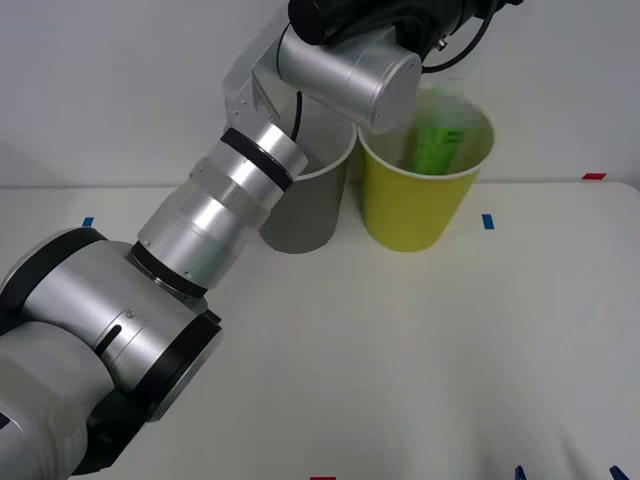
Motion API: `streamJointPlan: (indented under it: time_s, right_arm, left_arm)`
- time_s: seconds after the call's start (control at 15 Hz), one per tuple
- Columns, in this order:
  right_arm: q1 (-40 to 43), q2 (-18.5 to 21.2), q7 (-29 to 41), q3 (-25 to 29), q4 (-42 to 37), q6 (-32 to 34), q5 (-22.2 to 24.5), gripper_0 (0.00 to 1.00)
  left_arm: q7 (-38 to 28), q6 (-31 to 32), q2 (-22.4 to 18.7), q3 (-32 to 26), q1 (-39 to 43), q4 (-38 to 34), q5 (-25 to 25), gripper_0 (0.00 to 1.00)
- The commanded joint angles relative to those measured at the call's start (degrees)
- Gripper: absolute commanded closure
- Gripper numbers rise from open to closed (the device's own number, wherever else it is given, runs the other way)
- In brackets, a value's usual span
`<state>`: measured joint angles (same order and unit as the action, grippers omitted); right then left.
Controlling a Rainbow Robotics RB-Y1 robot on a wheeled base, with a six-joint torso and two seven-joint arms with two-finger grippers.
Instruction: Put cans in the gray bin and PET bottles in the light green bin.
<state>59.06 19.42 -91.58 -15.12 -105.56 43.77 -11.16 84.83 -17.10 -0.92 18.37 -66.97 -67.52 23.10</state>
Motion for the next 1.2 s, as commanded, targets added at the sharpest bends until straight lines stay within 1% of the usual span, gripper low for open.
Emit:
streamJointPlan:
  time_s: [0.07,0.53,0.73,0.8,0.93,1.07,1.2]
  right_arm:
    - [0.00,0.00,0.00,0.00,0.00,0.00,0.00,0.00]
    - [0.00,0.00,0.00,0.00,0.00,0.00,0.00,0.00]
    - [0.00,0.00,0.00,0.00,0.00,0.00,0.00,0.00]
    - [0.00,0.00,0.00,0.00,0.00,0.00,0.00,0.00]
    - [0.00,0.00,0.00,0.00,0.00,0.00,0.00,0.00]
    - [0.00,0.00,0.00,0.00,0.00,0.00,0.00,0.00]
    - [0.00,0.00,0.00,0.00,0.00,0.00,0.00,0.00]
  left_arm:
    - [-0.01,-0.04,-0.05,0.00,0.00,-0.07,0.01,0.00]
    - [-0.01,-0.56,-0.14,0.00,0.00,-0.34,-0.07,0.00]
    - [-0.36,-9.44,-1.45,-0.35,0.09,-5.35,-0.16,0.00]
    - [-0.28,-11.20,-1.98,-0.35,0.09,-6.66,-0.16,0.00]
    - [-0.36,-17.62,-3.47,-0.53,0.88,-11.06,-0.16,0.00]
    - [-0.28,-21.57,-4.44,-1.76,2.81,-15.45,-0.16,0.00]
    - [-0.19,-25.79,-5.32,-3.17,2.99,-18.53,-0.95,0.00]
